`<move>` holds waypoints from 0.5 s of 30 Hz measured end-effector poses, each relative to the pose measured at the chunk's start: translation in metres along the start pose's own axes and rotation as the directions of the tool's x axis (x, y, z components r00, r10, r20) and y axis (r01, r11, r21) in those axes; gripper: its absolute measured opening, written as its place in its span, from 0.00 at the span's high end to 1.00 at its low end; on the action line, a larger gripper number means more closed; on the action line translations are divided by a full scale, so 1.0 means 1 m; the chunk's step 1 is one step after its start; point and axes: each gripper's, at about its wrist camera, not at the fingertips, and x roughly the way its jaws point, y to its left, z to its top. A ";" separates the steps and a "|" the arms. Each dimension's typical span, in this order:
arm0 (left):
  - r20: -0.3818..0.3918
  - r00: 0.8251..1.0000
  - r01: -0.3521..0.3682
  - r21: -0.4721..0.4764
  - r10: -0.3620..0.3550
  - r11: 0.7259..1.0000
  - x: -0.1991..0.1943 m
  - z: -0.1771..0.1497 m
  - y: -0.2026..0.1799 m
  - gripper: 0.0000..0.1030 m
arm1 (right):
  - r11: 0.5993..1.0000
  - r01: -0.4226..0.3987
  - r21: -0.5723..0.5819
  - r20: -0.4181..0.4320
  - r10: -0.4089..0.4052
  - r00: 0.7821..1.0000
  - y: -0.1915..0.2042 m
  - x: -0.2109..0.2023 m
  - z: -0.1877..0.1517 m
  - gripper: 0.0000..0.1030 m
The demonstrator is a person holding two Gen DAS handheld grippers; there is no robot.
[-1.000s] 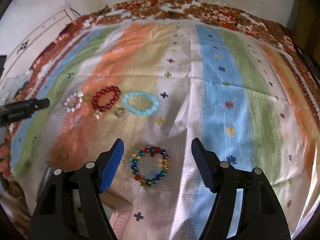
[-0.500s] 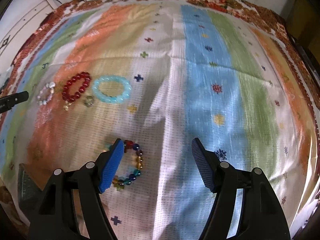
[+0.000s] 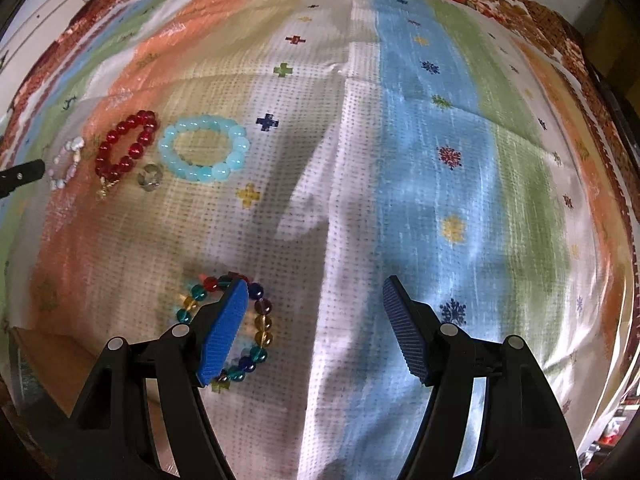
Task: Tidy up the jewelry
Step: 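Reach left tool to white-pink bracelet while right tool reaches multicolour bracelet, then close left tool on white-pink bracelet while right tool closes on multicolour bracelet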
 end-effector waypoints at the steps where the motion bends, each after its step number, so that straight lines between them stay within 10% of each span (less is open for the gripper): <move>1: -0.001 1.000 -0.003 0.000 0.003 1.000 0.001 0.001 0.000 0.39 | 1.000 0.002 -0.003 -0.005 -0.002 1.000 0.001 0.002 0.001 0.32; 15: -0.051 0.999 -0.015 -0.016 0.015 1.000 0.028 0.009 0.005 0.39 | 0.998 -0.009 -0.056 -0.034 0.007 0.999 0.010 0.010 -0.004 0.33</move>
